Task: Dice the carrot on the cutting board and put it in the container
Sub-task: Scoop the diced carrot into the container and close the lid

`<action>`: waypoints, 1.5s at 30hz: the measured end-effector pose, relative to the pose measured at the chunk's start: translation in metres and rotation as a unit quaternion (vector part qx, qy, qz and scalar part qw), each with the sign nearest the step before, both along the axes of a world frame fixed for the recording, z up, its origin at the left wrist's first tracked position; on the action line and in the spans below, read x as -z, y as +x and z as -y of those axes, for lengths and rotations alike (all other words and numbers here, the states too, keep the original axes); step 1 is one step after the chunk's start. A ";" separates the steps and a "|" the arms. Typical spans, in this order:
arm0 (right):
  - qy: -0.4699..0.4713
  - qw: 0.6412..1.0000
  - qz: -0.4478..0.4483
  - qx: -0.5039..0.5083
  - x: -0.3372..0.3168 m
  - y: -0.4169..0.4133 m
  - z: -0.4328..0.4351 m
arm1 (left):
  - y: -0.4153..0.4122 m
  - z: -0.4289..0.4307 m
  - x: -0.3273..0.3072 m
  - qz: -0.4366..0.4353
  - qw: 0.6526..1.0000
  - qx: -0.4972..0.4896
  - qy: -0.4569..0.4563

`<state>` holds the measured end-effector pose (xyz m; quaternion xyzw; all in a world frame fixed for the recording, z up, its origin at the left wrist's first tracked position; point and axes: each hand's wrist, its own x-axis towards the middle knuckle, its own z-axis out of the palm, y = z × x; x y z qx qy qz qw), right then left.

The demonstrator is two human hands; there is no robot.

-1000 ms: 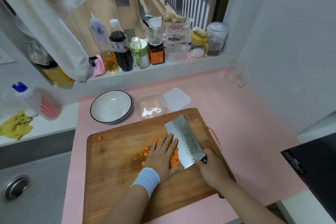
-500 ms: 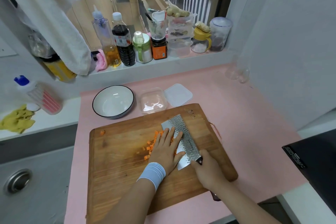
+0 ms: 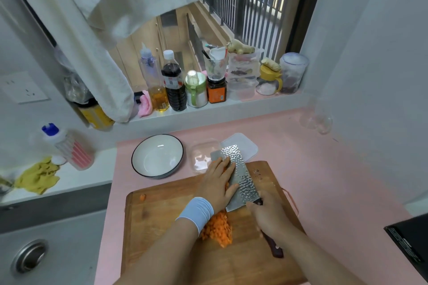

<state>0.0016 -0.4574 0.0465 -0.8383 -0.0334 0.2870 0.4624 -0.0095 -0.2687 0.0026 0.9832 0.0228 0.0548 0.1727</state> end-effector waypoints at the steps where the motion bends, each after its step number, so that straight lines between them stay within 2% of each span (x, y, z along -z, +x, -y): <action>1: -0.005 1.000 0.007 0.000 -0.003 0.007 -0.008 | 0.008 -0.007 -0.003 0.002 1.000 0.000 -0.002; 11: -0.063 0.995 0.060 -0.042 -0.037 0.061 -0.072 | 0.078 -0.071 0.006 0.006 0.999 -0.001 -0.052; 20: -0.098 0.995 0.035 0.007 -0.005 0.080 -0.095 | 0.098 -0.095 0.032 0.039 0.990 -0.094 -0.100; 24: -0.124 0.991 0.042 -0.010 -0.005 0.083 -0.093 | 0.091 -0.100 0.028 0.105 0.988 -0.096 -0.067; 27: -0.127 0.991 0.045 -0.007 -0.005 0.082 -0.094 | 0.083 -0.095 0.027 0.123 0.986 -0.078 -0.087; 30: -0.128 0.991 0.047 -0.015 -0.006 0.082 -0.095 | 0.078 -0.093 0.039 0.103 0.993 -0.030 -0.056; 34: -0.126 0.991 0.049 -0.013 -0.009 0.082 -0.092 | 0.069 -0.099 0.031 0.090 0.991 -0.097 -0.024; 36: -0.123 0.991 0.053 -0.012 -0.011 0.080 -0.092 | 0.068 -0.099 0.029 0.107 0.990 -0.080 -0.045; 39: -0.123 0.990 0.063 -0.023 -0.015 0.077 -0.091 | 0.072 -0.092 0.025 0.032 0.998 0.011 -0.056; 43: -0.126 0.989 0.071 -0.021 -0.018 0.074 -0.088 | 0.063 -0.096 0.025 -0.051 0.998 -0.029 0.023; 45: -0.128 0.989 0.075 -0.019 -0.020 0.074 -0.086 | 0.057 -0.099 0.024 -0.038 0.997 -0.030 0.058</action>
